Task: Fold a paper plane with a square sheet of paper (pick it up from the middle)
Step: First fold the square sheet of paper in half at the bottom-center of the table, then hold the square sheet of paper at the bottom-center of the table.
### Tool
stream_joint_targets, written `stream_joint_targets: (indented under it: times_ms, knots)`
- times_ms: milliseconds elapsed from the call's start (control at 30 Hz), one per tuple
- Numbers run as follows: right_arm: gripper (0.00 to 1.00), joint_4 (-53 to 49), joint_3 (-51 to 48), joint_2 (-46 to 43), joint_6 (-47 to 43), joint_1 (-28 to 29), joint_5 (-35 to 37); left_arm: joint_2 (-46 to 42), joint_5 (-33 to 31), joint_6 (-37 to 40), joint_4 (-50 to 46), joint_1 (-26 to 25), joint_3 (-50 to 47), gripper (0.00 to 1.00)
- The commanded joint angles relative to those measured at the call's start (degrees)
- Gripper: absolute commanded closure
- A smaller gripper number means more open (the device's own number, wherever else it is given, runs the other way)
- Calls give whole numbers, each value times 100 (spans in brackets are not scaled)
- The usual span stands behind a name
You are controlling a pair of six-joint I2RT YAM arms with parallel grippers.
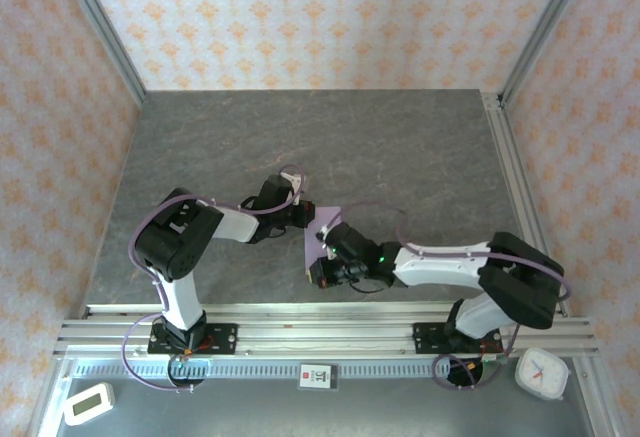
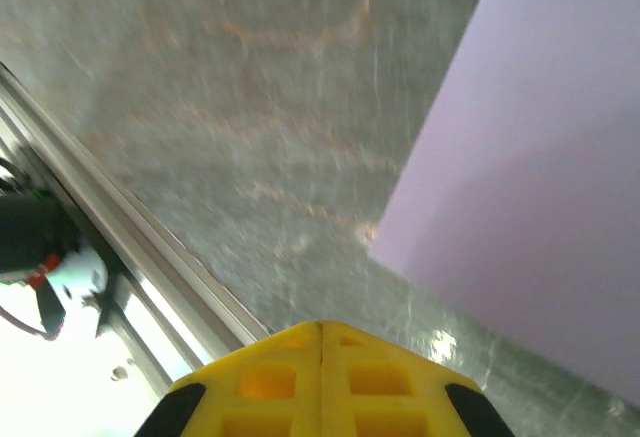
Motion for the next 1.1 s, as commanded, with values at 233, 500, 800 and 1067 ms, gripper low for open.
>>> stream_joint_targets:
  times_ms: [233, 500, 800, 1067]
  knots:
    - [100, 496, 671, 819, -126, -321, 241, 237, -91, 21, -527, -17, -116, 100]
    - [100, 1186, 227, 1358, 73, -336, 339, 193, -109, 29, -574, -21, -73, 100]
    - [100, 1973, -536, 1412, 467, -332, 189, -458, 14, -478, -367, -17, -106, 100]
    - [100, 2116, -673, 1529, 536, -328, 135, -1596, 163, -1171, -84, -109, -674, 100]
